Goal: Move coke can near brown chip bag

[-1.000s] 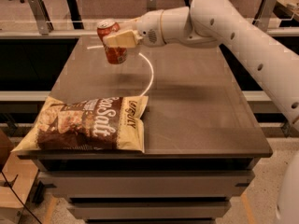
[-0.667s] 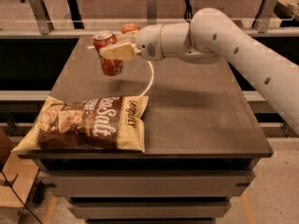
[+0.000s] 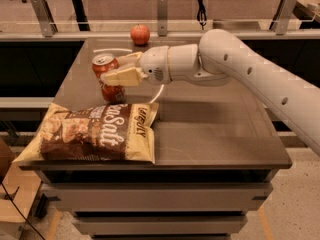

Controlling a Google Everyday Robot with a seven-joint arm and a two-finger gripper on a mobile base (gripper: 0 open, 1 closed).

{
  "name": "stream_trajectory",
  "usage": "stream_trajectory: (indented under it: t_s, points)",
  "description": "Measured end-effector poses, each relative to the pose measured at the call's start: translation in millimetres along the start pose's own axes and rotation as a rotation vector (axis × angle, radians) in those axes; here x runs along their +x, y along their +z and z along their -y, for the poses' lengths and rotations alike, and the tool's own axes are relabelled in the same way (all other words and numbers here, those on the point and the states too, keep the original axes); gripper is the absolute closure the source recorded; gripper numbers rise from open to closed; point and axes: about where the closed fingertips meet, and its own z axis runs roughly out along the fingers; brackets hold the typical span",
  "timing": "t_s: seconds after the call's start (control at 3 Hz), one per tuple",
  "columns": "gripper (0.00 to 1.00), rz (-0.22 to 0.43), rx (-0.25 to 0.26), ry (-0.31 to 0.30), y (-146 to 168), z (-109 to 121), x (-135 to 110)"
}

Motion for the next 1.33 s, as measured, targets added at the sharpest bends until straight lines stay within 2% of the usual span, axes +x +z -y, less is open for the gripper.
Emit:
stream_trajectory:
  t_s: [0.33,0.67,1.0,1.33]
  points:
    - [0.59,-0.047,-0.053,-0.009,5.9,-13.2,16.4]
    - [0.36,-0.086,-0.084,-0.015,7.6,-22.4,28.5]
    - [0.12,-0.087,-0.086,-0.015,8.3,-23.1,28.7]
    - [0.00,-0.086,-0.090,-0.016,10.3,-24.5,28.3]
